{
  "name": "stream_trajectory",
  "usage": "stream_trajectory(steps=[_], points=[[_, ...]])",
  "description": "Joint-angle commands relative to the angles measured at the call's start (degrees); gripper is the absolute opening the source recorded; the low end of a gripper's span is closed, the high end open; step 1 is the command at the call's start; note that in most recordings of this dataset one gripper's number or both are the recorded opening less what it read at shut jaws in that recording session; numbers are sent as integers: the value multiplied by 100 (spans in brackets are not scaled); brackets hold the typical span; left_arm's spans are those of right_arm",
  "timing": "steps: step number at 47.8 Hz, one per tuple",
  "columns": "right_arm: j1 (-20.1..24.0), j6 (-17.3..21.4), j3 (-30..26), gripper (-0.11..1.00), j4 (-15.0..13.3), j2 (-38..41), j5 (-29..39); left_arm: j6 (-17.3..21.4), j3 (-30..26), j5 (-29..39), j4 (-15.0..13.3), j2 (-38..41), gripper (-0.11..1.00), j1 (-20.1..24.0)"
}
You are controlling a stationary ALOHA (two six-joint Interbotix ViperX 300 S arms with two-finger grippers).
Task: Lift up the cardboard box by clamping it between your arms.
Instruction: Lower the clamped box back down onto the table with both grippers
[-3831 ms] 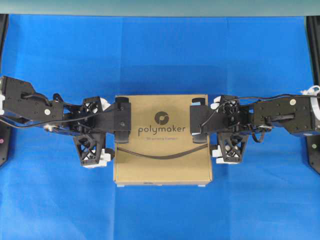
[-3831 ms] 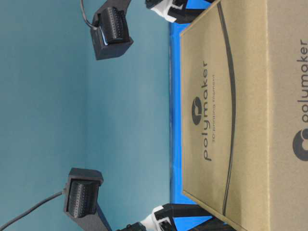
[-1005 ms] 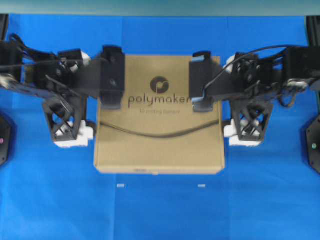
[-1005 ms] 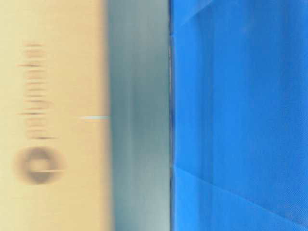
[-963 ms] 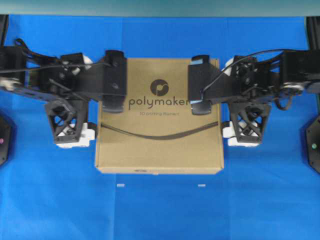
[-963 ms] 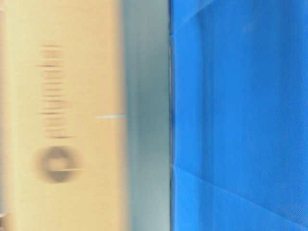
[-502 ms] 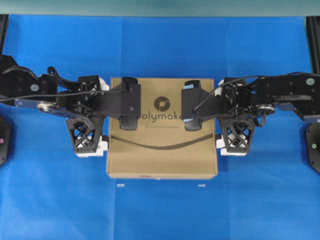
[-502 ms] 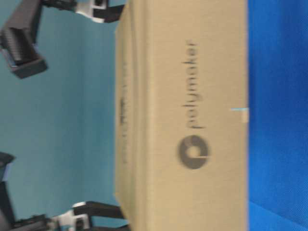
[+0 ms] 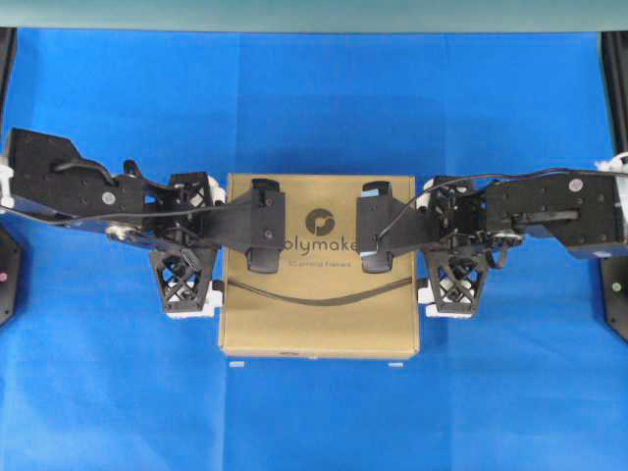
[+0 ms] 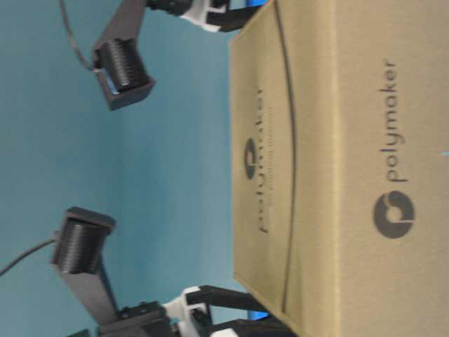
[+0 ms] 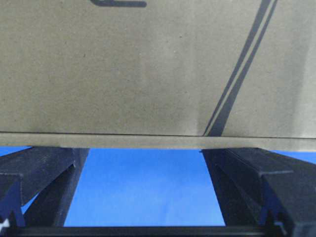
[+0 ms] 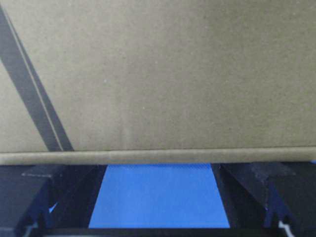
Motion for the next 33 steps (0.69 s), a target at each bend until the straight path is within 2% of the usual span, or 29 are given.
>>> stream_trajectory(steps=[1,17,33], points=[[70,229,-149,99,70,-44,-404,-167,-97,-457,-9,-18,88,158],[70,264,88,99,62,220,-782,-211,220,-861,-18,229,88,158],[44,229,211,99,44,299,-932,-360,272,-1037,-9,352,88,123]])
